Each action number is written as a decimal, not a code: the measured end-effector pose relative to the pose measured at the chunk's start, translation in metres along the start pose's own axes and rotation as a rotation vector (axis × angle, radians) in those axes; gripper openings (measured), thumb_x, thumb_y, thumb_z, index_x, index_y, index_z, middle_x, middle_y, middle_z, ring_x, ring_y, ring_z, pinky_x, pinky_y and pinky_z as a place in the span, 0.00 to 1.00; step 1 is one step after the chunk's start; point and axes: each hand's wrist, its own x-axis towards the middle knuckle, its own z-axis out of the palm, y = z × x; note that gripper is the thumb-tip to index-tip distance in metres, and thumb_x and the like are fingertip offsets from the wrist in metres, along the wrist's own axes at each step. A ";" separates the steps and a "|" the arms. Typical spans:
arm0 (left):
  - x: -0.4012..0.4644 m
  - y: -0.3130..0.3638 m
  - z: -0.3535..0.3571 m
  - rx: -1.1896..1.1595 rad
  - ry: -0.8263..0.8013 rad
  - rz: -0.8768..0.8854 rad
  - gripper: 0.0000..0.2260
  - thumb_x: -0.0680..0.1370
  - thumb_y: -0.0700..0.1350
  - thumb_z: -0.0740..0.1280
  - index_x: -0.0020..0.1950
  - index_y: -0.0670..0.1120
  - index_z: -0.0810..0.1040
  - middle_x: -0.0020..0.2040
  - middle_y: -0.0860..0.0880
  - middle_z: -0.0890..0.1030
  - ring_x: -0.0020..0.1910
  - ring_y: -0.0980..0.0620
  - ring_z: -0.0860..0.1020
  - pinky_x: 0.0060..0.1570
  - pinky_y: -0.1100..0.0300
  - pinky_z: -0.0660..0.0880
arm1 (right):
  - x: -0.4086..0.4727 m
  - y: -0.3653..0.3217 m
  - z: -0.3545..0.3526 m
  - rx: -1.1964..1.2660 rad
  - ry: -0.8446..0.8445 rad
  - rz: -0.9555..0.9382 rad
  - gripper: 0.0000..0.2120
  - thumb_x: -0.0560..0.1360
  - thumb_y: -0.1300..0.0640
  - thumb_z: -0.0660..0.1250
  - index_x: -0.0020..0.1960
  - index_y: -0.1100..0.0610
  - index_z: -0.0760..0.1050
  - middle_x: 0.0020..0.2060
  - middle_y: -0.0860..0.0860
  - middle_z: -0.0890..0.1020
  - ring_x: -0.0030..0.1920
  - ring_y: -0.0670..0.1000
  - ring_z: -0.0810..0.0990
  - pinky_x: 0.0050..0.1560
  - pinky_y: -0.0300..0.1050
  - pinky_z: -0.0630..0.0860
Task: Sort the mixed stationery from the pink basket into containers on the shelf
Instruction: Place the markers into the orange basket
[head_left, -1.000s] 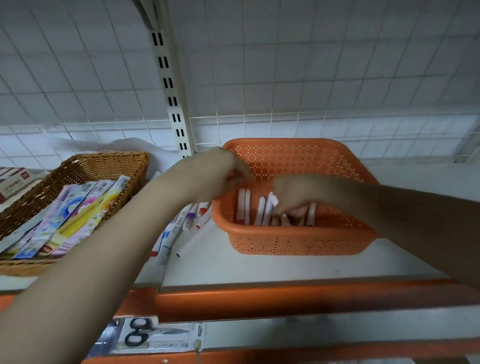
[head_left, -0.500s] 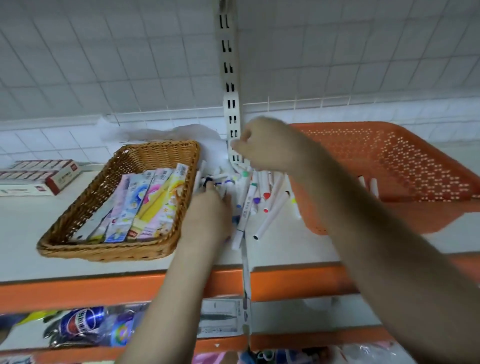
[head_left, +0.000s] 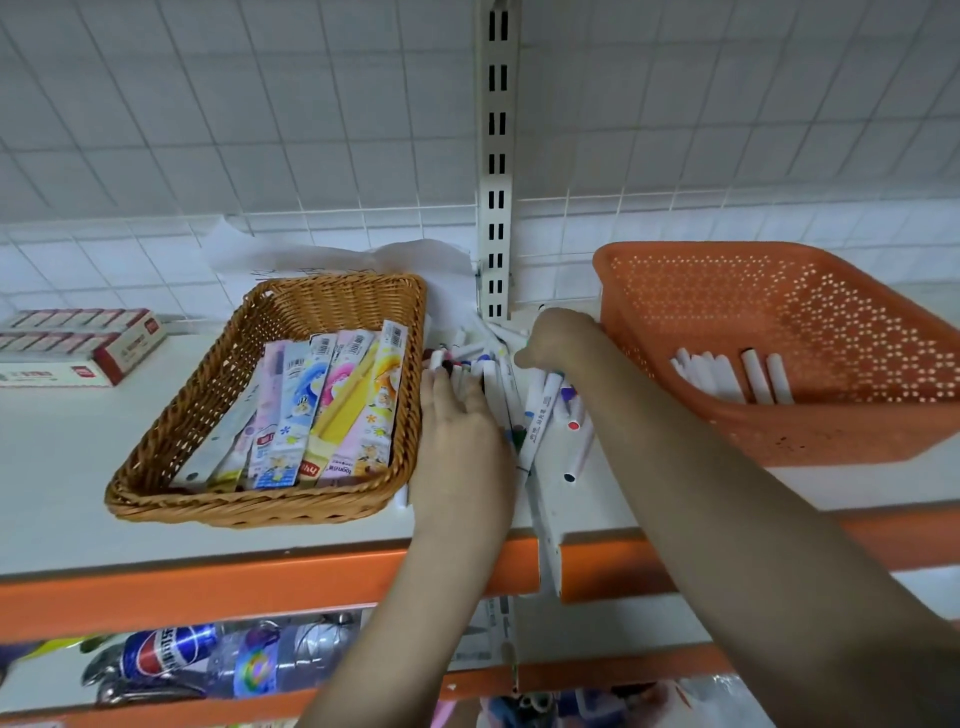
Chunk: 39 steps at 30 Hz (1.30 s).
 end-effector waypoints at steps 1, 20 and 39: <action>0.001 0.001 0.002 0.026 -0.013 -0.028 0.30 0.81 0.45 0.58 0.77 0.39 0.45 0.77 0.39 0.46 0.77 0.44 0.43 0.73 0.58 0.44 | -0.001 0.000 -0.001 0.002 0.005 -0.001 0.15 0.75 0.52 0.63 0.34 0.59 0.65 0.33 0.52 0.70 0.36 0.54 0.72 0.36 0.43 0.68; 0.046 0.014 0.006 0.190 -0.235 -0.219 0.32 0.79 0.46 0.64 0.76 0.41 0.50 0.68 0.36 0.63 0.67 0.38 0.65 0.60 0.52 0.69 | -0.021 0.001 0.000 0.371 0.302 -0.025 0.20 0.74 0.65 0.65 0.62 0.64 0.62 0.57 0.60 0.75 0.54 0.59 0.77 0.38 0.46 0.68; 0.054 0.021 -0.027 0.227 -0.293 -0.261 0.22 0.78 0.36 0.59 0.72 0.38 0.61 0.65 0.40 0.72 0.63 0.40 0.73 0.55 0.49 0.73 | -0.063 -0.004 -0.052 0.887 0.627 -0.383 0.17 0.77 0.57 0.63 0.62 0.62 0.65 0.47 0.51 0.75 0.42 0.51 0.75 0.35 0.41 0.70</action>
